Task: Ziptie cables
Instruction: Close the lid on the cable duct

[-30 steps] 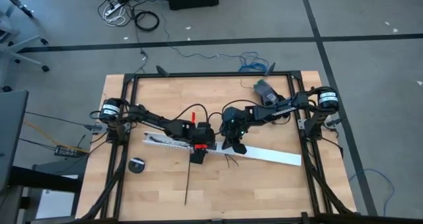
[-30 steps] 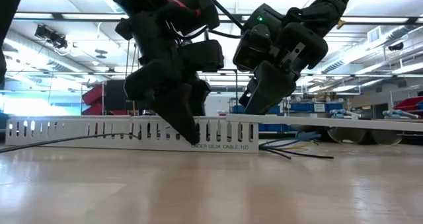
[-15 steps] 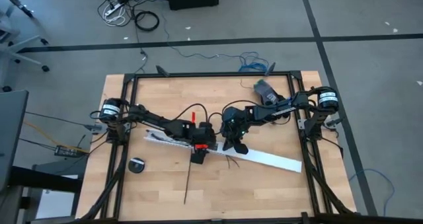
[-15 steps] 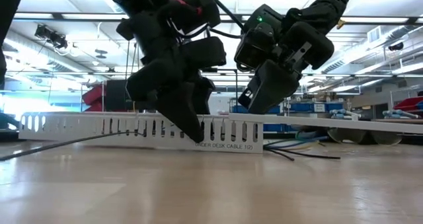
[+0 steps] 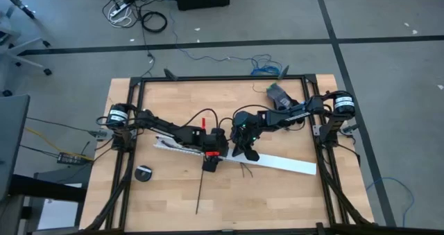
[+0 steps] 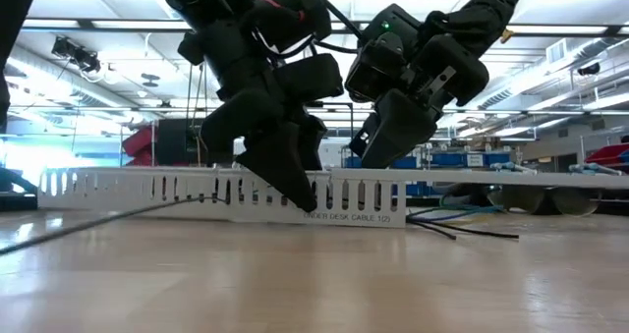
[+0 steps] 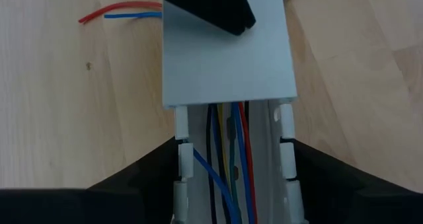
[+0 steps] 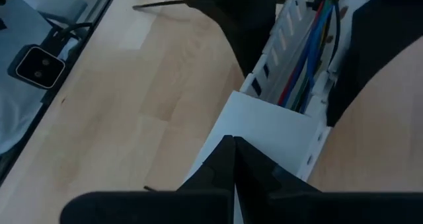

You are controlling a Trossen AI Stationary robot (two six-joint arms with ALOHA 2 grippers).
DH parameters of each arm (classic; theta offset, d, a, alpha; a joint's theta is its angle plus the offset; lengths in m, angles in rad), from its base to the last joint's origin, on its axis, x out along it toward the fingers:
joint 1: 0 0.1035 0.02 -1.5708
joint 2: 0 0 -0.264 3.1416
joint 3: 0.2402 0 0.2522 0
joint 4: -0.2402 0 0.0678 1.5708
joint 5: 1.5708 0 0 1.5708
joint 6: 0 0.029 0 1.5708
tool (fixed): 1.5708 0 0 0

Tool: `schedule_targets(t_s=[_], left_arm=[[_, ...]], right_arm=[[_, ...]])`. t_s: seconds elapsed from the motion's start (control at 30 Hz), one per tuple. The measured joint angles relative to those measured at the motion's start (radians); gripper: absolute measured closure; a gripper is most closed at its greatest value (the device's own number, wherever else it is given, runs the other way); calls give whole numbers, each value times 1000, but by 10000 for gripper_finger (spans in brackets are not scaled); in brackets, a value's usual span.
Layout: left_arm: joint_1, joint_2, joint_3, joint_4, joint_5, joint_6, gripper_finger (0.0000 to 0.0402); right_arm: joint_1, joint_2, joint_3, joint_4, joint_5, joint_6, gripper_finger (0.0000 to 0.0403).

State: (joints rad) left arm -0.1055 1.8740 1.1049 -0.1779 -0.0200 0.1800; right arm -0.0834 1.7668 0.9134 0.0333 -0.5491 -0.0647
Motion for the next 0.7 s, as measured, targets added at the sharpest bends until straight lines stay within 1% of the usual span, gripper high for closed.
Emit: schedule_targets(t_s=[0.23,0.47,0.6,0.7], left_arm=[[0,1,0,39,9,9,167],[-2,3,0,38,8,2,167],[-3,5,0,33,-25,-4,164],[-3,1,0,13,-49,-4,151]], right_arm=[[-2,41,9,37,-28,9,403],[-2,87,70,-10,-48,-1,403],[-2,88,91,-53,-25,-17,403],[-2,87,98,-81,-4,-26,403]])
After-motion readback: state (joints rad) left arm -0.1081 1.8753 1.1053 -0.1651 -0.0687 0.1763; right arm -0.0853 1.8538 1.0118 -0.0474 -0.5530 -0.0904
